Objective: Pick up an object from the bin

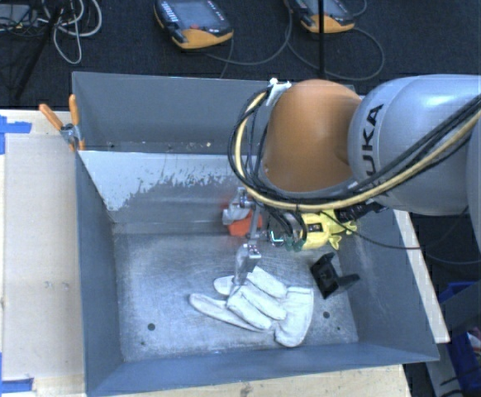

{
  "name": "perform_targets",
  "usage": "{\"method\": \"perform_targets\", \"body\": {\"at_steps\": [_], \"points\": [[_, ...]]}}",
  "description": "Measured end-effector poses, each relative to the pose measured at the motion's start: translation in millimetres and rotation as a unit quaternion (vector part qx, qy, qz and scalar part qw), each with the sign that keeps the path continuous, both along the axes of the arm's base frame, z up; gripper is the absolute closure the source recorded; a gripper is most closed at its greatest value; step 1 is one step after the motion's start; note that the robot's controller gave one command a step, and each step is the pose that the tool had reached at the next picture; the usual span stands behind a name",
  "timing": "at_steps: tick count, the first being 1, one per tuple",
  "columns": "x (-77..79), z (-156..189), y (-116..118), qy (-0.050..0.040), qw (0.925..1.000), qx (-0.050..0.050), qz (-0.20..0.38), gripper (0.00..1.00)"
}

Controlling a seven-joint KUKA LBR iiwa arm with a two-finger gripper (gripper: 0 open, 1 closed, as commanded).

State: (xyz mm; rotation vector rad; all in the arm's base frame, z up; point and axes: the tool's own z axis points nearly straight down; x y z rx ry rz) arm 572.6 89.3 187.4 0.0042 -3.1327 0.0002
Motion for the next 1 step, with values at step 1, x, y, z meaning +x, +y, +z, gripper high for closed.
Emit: {"method": "perform_targets", "body": {"at_steps": [1], "points": [[1.7, 4.2, -0.3, -0.0038, 1.0000, 0.000, -0.001, 0.00]]}}
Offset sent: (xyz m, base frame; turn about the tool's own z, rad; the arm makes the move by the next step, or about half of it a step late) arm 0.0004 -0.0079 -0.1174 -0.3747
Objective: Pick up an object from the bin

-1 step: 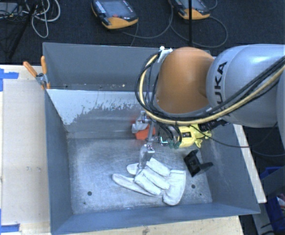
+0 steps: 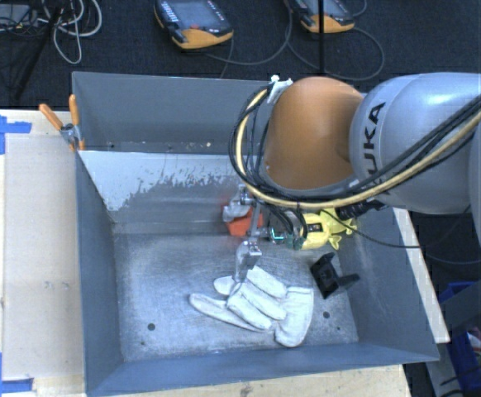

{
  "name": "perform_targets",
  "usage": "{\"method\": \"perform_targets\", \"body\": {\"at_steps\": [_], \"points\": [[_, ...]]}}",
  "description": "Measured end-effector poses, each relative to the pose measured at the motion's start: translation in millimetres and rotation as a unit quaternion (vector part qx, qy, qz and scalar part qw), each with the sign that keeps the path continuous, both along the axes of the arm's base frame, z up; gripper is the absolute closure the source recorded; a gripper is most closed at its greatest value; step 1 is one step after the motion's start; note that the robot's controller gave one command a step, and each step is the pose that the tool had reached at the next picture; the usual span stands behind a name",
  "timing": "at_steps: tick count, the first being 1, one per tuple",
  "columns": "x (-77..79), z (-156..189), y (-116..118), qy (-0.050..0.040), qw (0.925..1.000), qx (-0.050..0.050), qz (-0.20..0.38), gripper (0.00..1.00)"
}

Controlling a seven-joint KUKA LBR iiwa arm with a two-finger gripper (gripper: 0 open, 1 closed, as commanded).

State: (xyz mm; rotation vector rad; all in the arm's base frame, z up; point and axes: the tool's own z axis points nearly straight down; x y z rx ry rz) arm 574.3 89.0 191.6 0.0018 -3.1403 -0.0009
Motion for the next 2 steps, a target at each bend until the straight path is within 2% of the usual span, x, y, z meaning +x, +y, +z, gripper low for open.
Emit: {"method": "perform_targets", "body": {"at_steps": [1, 2], "points": [[1.1, -23, -1, -0.0030, 0.9992, 0.000, 0.041, 0.00], [-24.4, -82, -8, -0.0018, 0.9983, 0.000, 0.058, 0.00]]}}
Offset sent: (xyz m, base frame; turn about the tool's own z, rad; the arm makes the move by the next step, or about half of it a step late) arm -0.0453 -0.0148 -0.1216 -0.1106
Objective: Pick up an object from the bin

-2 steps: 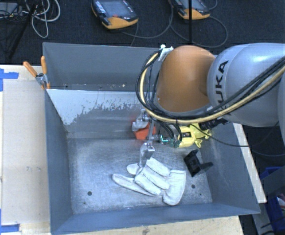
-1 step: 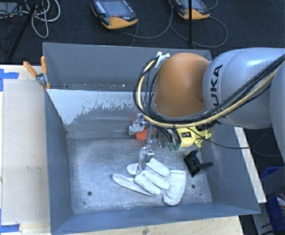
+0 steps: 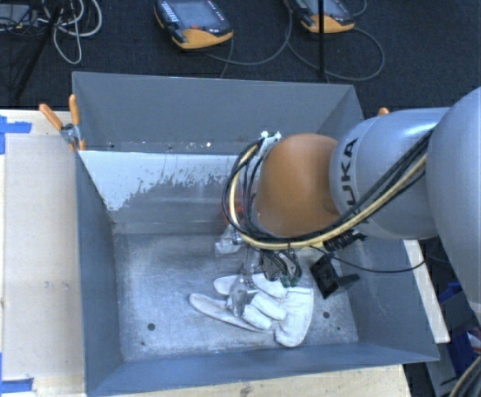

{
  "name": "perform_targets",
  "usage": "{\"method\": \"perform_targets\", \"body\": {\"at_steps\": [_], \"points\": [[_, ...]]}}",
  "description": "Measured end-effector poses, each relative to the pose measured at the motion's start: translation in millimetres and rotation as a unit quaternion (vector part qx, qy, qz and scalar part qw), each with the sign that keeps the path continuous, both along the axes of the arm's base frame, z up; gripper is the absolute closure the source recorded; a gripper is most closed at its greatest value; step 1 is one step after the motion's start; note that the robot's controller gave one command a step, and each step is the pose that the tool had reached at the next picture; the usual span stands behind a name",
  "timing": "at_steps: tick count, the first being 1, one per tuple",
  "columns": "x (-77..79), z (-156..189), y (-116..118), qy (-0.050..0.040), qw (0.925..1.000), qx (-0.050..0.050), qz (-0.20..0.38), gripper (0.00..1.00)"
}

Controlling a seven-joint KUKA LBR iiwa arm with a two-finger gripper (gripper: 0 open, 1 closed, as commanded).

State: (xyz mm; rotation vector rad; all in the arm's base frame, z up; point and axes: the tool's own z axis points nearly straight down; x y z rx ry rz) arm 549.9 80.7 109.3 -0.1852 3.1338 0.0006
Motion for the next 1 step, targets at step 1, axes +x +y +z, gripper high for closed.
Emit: {"method": "perform_targets", "body": {"at_steps": [1], "points": [[5.9, -33.9, -4.3, -0.0061, 0.9913, 0.002, 0.131, 1.00]]}}
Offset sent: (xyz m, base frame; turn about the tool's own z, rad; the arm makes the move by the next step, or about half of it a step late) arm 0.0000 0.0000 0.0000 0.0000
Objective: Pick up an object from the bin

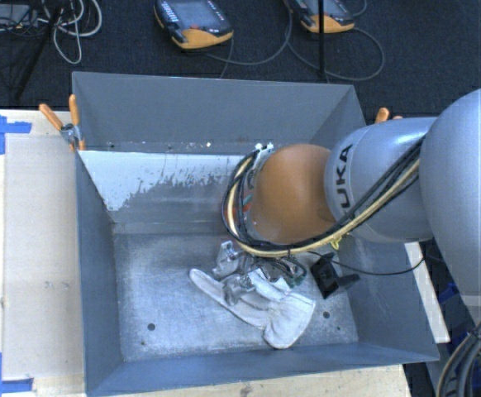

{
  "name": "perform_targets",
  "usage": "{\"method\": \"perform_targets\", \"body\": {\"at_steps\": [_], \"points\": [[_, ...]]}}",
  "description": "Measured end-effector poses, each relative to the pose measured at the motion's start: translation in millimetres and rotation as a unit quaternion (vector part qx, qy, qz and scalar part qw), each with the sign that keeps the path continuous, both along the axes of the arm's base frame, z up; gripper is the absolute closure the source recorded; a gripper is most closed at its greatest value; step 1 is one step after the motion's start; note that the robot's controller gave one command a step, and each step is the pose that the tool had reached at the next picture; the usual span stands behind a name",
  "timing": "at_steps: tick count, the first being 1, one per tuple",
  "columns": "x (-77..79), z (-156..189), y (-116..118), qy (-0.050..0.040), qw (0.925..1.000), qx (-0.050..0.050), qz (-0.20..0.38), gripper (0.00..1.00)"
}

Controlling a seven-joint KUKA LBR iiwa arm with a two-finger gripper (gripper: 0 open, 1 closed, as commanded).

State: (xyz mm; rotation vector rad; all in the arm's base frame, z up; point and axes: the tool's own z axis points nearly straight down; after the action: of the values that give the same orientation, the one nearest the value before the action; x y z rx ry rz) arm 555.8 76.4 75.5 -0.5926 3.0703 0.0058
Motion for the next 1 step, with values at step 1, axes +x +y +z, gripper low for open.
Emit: {"method": "perform_targets", "body": {"at_steps": [1], "points": [[0.0, 0.0, 0.0, 0.0000, 1.0000, 0.000, 0.000, 1.00]]}}
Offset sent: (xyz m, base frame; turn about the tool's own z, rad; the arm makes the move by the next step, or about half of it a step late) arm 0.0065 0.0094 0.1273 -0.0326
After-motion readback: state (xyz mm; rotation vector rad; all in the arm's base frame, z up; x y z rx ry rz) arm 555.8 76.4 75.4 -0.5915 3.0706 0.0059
